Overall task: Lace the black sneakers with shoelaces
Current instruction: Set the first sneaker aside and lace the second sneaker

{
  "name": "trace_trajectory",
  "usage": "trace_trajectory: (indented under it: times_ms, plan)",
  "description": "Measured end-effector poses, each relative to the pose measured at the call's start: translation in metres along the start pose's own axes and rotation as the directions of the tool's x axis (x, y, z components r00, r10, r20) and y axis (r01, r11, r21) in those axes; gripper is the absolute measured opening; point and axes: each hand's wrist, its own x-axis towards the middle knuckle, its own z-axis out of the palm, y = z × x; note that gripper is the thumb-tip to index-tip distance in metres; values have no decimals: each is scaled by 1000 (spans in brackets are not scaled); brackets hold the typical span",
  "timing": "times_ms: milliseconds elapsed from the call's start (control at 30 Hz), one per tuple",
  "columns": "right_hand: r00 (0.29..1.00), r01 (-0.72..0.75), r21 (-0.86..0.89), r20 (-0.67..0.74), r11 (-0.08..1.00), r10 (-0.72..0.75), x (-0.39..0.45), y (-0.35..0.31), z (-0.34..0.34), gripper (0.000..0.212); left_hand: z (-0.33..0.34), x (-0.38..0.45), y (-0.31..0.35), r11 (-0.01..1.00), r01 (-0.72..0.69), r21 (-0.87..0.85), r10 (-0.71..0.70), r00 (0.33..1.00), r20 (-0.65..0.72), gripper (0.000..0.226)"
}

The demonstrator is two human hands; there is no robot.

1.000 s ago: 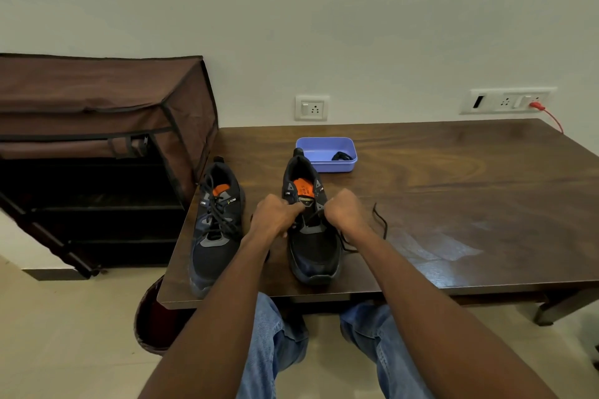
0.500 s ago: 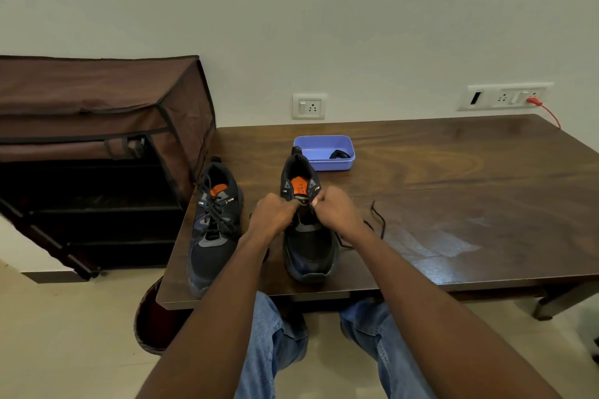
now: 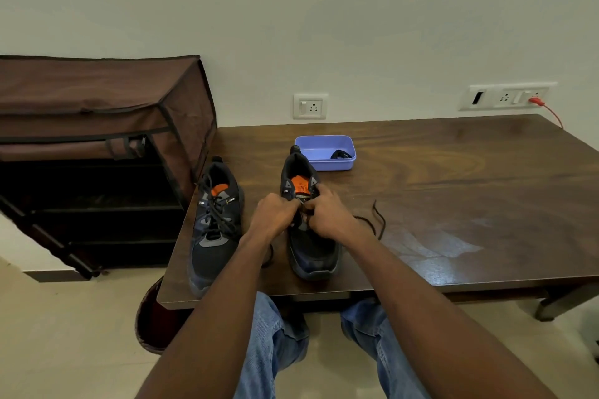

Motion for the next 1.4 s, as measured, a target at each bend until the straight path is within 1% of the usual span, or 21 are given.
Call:
trace_trajectory:
  times_ms: [100, 200, 233, 333, 400, 467, 533, 567, 633, 733, 800, 867, 933, 1000, 1067, 1133, 1167, 1233, 1300, 1333, 1400]
  plan:
    - [997, -11, 125, -69, 992, 20, -2, -3, -2, 14, 0, 1, 0, 1000, -2, 19, 2, 1000, -17, 37]
    - [952, -213, 286, -155, 934, 265, -7, -2, -17, 15, 1, 3, 0, 1000, 5, 6, -5, 1000, -7, 37]
    - [898, -270, 347, -245, 898, 365, -9, 1, -25, 16, 1, 3, 0, 1000, 9, 3, -9, 1000, 0, 37]
    - [635, -392, 470, -484, 791, 603, -15, 21, -44, 20, 0, 4, -1, 1000, 6, 6, -6, 1000, 0, 37]
    - [566, -449, 460, -517, 766, 642, -17, 33, -47, 25, 0, 4, -2, 1000, 3, 13, -3, 1000, -4, 38]
    - [634, -403, 363, -552, 840, 542, -15, 33, -43, 27, 1, 3, -1, 1000, 1, 21, -1, 1000, -3, 38]
    - [806, -201, 238, -512, 950, 298, -7, 27, -32, 26, 0, 2, -1, 1000, 0, 22, 0, 1000, -5, 38]
    - [890, -107, 172, -423, 979, 172, -3, 22, -25, 24, 0, 1, 0, 1000, 2, 23, -2, 1000, -3, 38]
    - [978, -15, 35, -209, 999, 22, 3, 10, -12, 26, -2, 1, 0, 1000, 8, 27, -8, 1000, -2, 38]
    - [1000, -4, -82, -13, 997, 3, 2, -1, -2, 34, -1, 2, 1, 999, 13, 42, -12, 1000, -4, 37]
    - [1000, -12, -65, -11, 998, 11, 0, -4, -3, 30, -1, 2, 1, 999, 13, 36, -13, 1000, -1, 36]
    - [994, -35, -3, -104, 999, 34, 0, -3, -7, 17, -1, 2, 0, 1000, 11, 15, -11, 1000, 7, 35]
    - [940, -124, 64, -311, 990, 138, 1, 6, -18, 13, -1, 2, 0, 1000, 12, 8, -12, 1000, 9, 35]
    - [783, -281, 186, -523, 942, 337, -3, 21, -34, 19, -1, 1, 2, 1000, 14, 26, -14, 1000, -4, 38]
    - [595, -392, 355, -606, 849, 528, -10, 35, -46, 24, -2, 1, 2, 999, 13, 44, -13, 1000, -18, 40]
    - [504, -465, 387, -624, 796, 597, -15, 44, -49, 27, -1, 1, 2, 999, 12, 46, -12, 1000, -11, 40]
    - [516, -494, 340, -627, 801, 584, -16, 43, -48, 29, -1, 1, 2, 999, 13, 46, -12, 1000, -6, 40]
    - [675, -425, 153, -604, 892, 425, -10, 39, -38, 29, -1, 0, 1, 999, 16, 37, -16, 1000, 1, 39]
    - [892, -214, -43, -415, 976, 177, 0, 28, -25, 30, -2, -1, 2, 999, 14, 38, -14, 1000, -12, 39]
    - [953, -125, -85, -287, 988, 96, 3, 21, -19, 30, -2, 0, 2, 999, 13, 40, -13, 1000, -17, 39]
    - [991, -57, -81, -125, 995, 47, 3, 8, -10, 32, -2, 0, 2, 999, 18, 44, -17, 1000, -18, 36]
